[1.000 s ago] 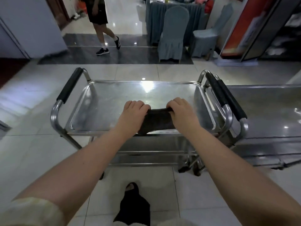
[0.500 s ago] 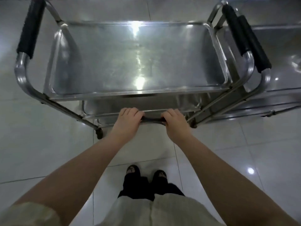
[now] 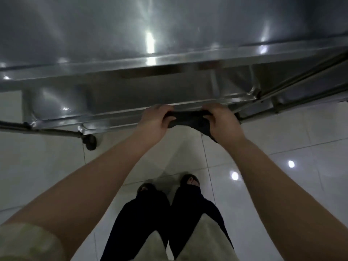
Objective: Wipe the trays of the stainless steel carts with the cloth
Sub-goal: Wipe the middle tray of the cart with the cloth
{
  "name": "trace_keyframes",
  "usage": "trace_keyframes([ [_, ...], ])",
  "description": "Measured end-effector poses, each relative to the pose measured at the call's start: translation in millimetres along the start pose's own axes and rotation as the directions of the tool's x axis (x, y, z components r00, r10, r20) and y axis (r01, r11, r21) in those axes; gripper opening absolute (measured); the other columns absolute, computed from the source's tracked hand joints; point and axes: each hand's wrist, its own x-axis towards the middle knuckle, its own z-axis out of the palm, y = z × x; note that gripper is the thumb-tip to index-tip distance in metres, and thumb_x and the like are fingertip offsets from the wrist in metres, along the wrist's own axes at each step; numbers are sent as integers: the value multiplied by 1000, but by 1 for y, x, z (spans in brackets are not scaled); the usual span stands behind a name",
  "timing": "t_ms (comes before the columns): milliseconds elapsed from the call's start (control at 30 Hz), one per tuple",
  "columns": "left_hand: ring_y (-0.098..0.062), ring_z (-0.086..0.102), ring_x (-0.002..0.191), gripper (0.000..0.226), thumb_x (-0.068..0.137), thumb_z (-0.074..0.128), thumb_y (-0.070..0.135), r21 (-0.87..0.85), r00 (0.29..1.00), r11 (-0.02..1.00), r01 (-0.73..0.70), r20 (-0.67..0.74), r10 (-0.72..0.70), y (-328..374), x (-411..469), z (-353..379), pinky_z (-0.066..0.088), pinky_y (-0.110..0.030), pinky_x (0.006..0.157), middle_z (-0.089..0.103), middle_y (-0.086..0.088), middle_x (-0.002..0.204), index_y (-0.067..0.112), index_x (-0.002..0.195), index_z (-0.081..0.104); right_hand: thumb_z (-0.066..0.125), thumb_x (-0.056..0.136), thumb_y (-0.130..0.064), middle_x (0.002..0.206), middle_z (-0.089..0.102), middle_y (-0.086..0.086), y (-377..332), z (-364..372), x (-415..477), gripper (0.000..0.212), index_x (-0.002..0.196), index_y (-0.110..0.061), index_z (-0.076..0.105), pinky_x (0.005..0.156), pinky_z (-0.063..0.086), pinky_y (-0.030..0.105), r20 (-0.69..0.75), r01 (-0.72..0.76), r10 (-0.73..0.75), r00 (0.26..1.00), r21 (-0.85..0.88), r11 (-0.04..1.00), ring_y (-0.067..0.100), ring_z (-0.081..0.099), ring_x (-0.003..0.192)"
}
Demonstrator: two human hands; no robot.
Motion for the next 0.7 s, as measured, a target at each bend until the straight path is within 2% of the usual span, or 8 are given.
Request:
trace_keyframes([
  [100, -22, 62, 95, 20, 91, 64, 22, -118, 994, 993, -29, -107, 17, -19, 72, 30, 37, -18, 80, 70, -8, 101, 10, 105, 70, 49, 97, -8, 115, 64, 22, 39, -3, 67, 26, 118, -7, 65, 88, 45, 38, -75, 8, -11, 997, -42, 999, 38, 58, 106],
  [167, -18, 62, 98, 17, 91, 62, 26, -178, 989, 984, 6, -144, -32, -28, 127, 41, 41, -21, 85, 68, 1, 101, 17, 104, 68, 50, 97, -12, 114, 65, 21, 55, -5, 117, 24, 116, -9, 65, 90, 45, 40, -149, 39, -54, 987, -99, 994, 38, 57, 108],
  [267, -29, 58, 111, 27, 92, 61, 22, 36, 985, 999, -10, -170, 16, -47, 177, 61, 44, -36, 97, 62, -8, 120, 18, 118, 63, 53, 97, -21, 132, 54, 16, 64, 18, 165, 36, 133, -16, 56, 101, 36, 42, -219, -34, -31, 975, -284, 958, 36, 43, 126],
  [367, -37, 51, 121, 38, 92, 57, 19, 221, 943, 970, -99, -290, 162, -73, 185, 68, 39, -43, 103, 56, -14, 131, 16, 129, 58, 47, 99, -34, 143, 44, 14, 54, 61, 168, 45, 140, -14, 46, 111, 28, 45, -293, -135, 49, 955, -283, 949, 36, 34, 135],
  [433, -38, 46, 129, 42, 93, 50, 21, 342, 918, 926, -162, -293, 269, -96, 191, 64, 34, -46, 108, 55, -14, 137, 16, 134, 56, 33, 101, -50, 158, 25, 9, 46, 93, 162, 56, 150, -23, 32, 117, 8, 56, -201, -118, 55, 978, -315, 942, 40, 12, 146],
  [533, -35, 18, 148, 54, 100, 36, 42, 509, 972, 860, -33, -183, 145, -127, 199, 55, 10, -57, 117, 29, -5, 159, 31, 152, 29, 12, 94, -69, 164, -9, -8, 51, 122, 157, 64, 153, -45, -2, 112, -14, 65, -32, -54, 46, 998, -349, 935, 39, -17, 146],
  [633, -28, -2, 151, 60, 99, 26, 57, 515, 988, 855, 65, -151, 15, -142, 194, 52, -5, -59, 115, 4, 5, 165, 41, 154, 8, 12, 87, -80, 162, -11, -14, 86, 101, 157, 69, 149, -55, -4, 115, -14, 58, -42, -53, 41, 998, -359, 932, 38, -18, 147],
  [700, -26, -6, 151, 61, 99, 26, 57, 489, 985, 870, 63, -168, 24, -143, 191, 52, -7, -59, 115, -1, 7, 165, 43, 154, 6, 18, 84, -83, 163, -9, -13, 125, 71, 162, 73, 149, -56, -1, 117, -10, 55, -80, -168, 150, 986, -355, 920, 41, -14, 147],
])
